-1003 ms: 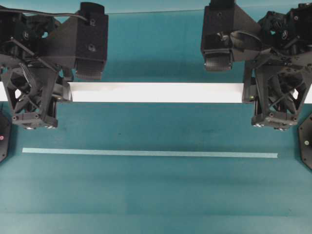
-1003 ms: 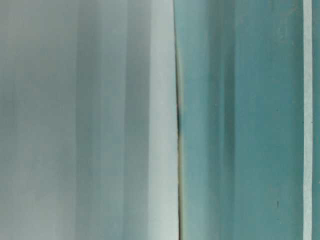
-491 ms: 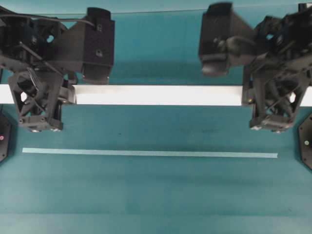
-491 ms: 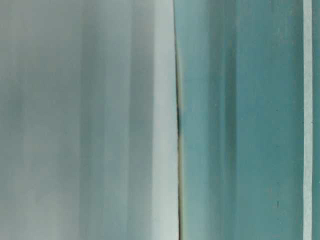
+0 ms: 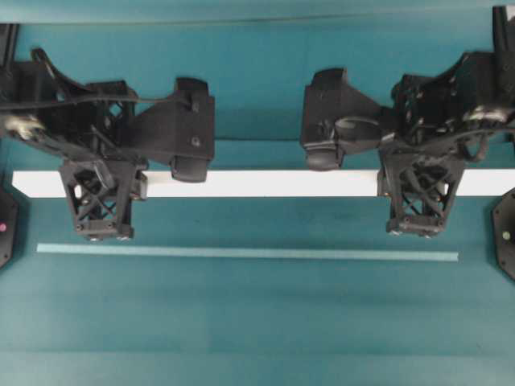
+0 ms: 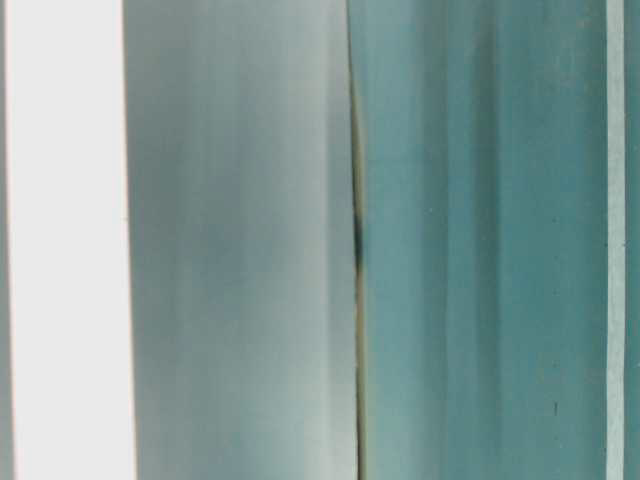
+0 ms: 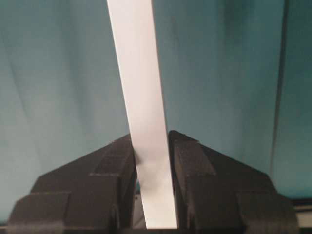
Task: Lift a wooden board with both hands.
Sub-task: 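Hold the board raised steady between both grippers, then lower the board with both grippers back onto the table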
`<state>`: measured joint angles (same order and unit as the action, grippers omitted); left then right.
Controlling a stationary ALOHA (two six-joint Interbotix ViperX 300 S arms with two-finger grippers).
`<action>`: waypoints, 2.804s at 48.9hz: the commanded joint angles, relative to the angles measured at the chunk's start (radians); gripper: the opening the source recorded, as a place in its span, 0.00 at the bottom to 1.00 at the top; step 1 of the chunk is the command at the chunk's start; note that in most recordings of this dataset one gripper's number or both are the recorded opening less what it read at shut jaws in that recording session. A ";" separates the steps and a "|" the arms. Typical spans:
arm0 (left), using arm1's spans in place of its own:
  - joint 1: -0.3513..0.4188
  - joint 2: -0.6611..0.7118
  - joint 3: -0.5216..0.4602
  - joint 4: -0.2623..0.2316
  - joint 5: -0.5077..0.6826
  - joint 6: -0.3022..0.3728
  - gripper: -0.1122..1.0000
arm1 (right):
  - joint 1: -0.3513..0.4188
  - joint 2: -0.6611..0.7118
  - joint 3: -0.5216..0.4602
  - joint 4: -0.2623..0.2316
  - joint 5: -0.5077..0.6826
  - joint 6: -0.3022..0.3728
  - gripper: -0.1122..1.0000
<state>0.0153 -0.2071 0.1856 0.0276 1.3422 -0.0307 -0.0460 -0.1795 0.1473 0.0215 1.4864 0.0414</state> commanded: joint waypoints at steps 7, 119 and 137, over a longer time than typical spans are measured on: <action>-0.003 -0.006 0.080 -0.002 -0.069 -0.003 0.25 | -0.002 0.002 0.098 0.002 -0.098 -0.014 0.29; -0.028 0.253 0.485 -0.002 -0.684 -0.155 0.25 | 0.067 0.268 0.482 0.031 -0.744 -0.041 0.29; -0.028 0.273 0.489 -0.002 -0.721 -0.147 0.25 | 0.074 0.281 0.494 0.034 -0.778 -0.037 0.29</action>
<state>-0.0199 0.0583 0.6750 0.0291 0.6351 -0.1703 0.0153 0.0844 0.6381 0.0476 0.7118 0.0061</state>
